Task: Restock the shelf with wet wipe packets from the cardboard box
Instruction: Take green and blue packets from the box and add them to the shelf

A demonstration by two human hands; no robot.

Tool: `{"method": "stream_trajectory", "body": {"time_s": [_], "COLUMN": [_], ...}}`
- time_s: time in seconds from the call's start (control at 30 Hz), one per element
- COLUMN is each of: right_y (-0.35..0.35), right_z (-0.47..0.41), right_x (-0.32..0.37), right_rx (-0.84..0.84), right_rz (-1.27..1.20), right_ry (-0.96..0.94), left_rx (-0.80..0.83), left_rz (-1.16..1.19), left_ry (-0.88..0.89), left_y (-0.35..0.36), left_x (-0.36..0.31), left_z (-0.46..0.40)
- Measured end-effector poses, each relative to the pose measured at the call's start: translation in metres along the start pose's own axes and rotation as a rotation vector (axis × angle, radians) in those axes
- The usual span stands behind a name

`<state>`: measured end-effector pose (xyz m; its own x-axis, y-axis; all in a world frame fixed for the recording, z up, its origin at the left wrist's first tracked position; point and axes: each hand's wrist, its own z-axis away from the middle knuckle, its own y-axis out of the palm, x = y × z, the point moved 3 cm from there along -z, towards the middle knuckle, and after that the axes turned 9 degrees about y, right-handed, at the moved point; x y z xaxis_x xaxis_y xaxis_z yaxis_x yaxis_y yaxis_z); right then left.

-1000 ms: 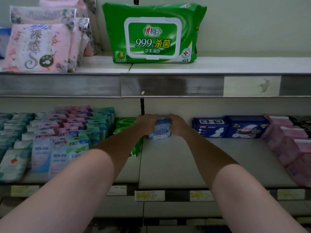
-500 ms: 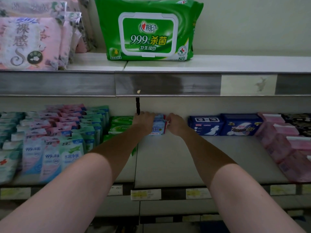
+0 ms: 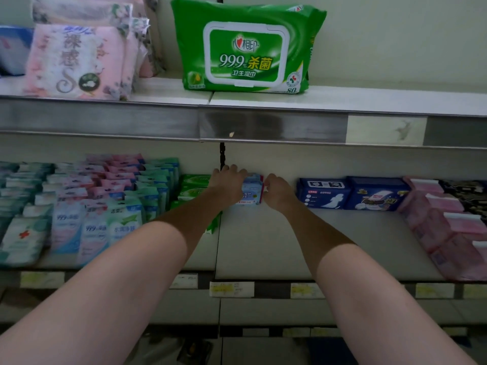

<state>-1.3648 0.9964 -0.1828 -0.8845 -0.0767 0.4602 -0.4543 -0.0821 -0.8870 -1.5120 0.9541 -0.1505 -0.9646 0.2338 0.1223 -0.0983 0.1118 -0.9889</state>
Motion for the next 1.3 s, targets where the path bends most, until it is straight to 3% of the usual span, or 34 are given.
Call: {"method": "stream_trajectory", "body": {"time_s": [0.17,0.47,0.7,0.97,1.07,1.3], "right_y": [0.004,0.024,0.062,0.154,0.192,0.292], "right_z": [0.026,0.092,0.169,0.251,0.277,0.332], "right_x": [0.017,0.066,0.131,0.221,0.26,0.335], "right_rx": [-0.059,-0.006,0.089,0.32,0.377,0.564], "right_rz": [0.022,0.001,-0.035,0.105,0.134,0.208], "right_ry": [0.015,-0.045,-0.127,-0.187,-0.253,-0.392], "left_rx": [-0.028,-0.117,-0.09,0.084,0.071,0.233], "left_rz": [0.025,0.064,0.115,0.143,0.182,0.271], "left_ry": [-0.001,-0.001,-0.02,-0.225,-0.288,-0.553], "left_y": [-0.005,-0.022,-0.019,0.012,0.031,0.093], "left_x": [0.006,0.034,0.073,0.143,0.169,0.227], "left_z": [0.027,0.106,0.203,0.33,0.388,0.522]}}
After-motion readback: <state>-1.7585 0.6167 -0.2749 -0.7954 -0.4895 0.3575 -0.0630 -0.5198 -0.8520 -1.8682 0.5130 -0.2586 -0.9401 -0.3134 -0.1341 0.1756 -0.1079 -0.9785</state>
